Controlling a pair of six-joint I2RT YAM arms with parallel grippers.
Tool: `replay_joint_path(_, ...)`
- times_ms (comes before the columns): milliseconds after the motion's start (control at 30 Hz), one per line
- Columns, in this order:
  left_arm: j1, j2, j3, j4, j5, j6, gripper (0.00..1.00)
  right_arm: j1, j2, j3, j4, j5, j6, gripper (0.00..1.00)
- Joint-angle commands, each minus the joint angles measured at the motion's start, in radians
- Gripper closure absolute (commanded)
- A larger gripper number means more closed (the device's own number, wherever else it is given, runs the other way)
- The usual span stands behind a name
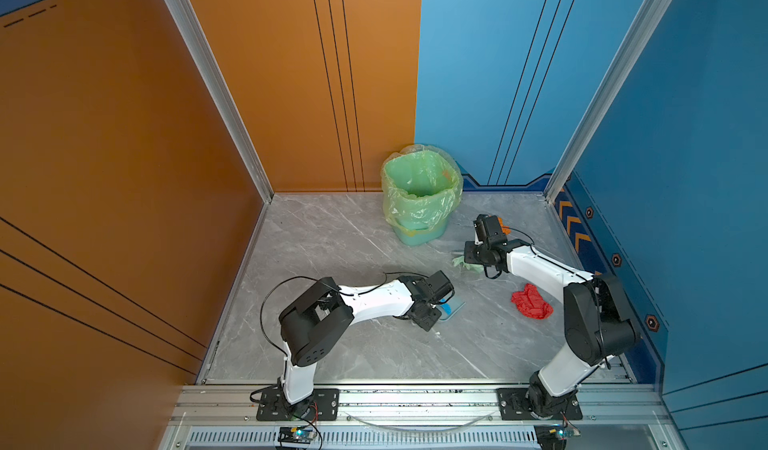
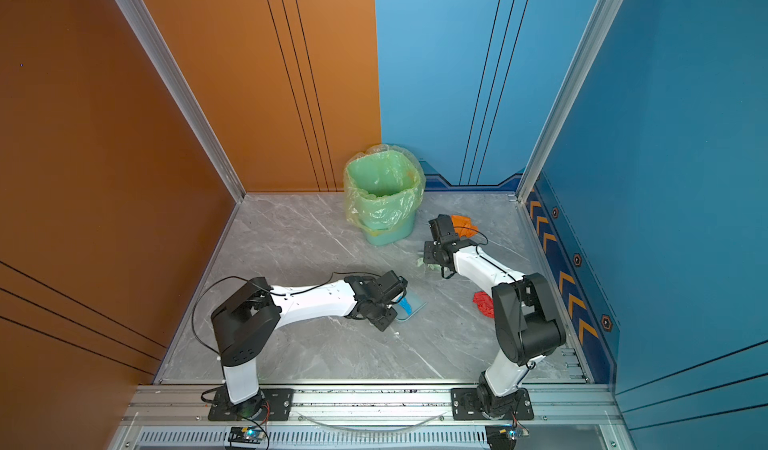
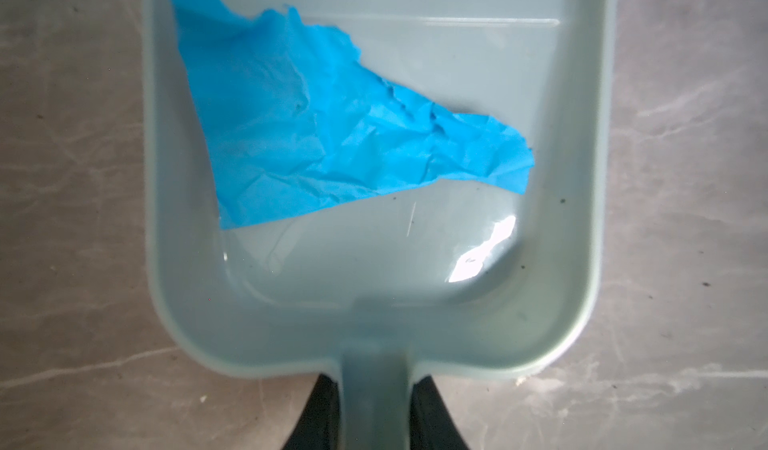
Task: Sweep away the paper scraps from the table
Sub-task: 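Sweep the light green scrap toward the dustpan with the right brush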
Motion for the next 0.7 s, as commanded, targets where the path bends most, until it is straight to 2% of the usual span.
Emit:
replay_joint_path(0, -0.002, 0.015, 0.011, -0.037, -0.023, -0.002, 1.0, 0.03, -0.082, -0.037, -0.056, -0.008, 0.047, 1.0)
replay_joint_path(300, -0.008, 0.021, 0.02, -0.032, -0.015, 0.004, 1.0, 0.075, -0.254, -0.152, -0.09, -0.023, 0.133, 1.0)
replay_joint_path(500, -0.017, 0.029, 0.03, -0.032, -0.009, 0.007, 1.0, 0.035, -0.369, -0.161, -0.135, 0.084, 0.136, 1.0)
replay_joint_path(667, -0.022, 0.028, 0.032, -0.032, -0.012, 0.004, 1.0, -0.028, -0.401, -0.166, -0.178, 0.147, 0.126, 1.0)
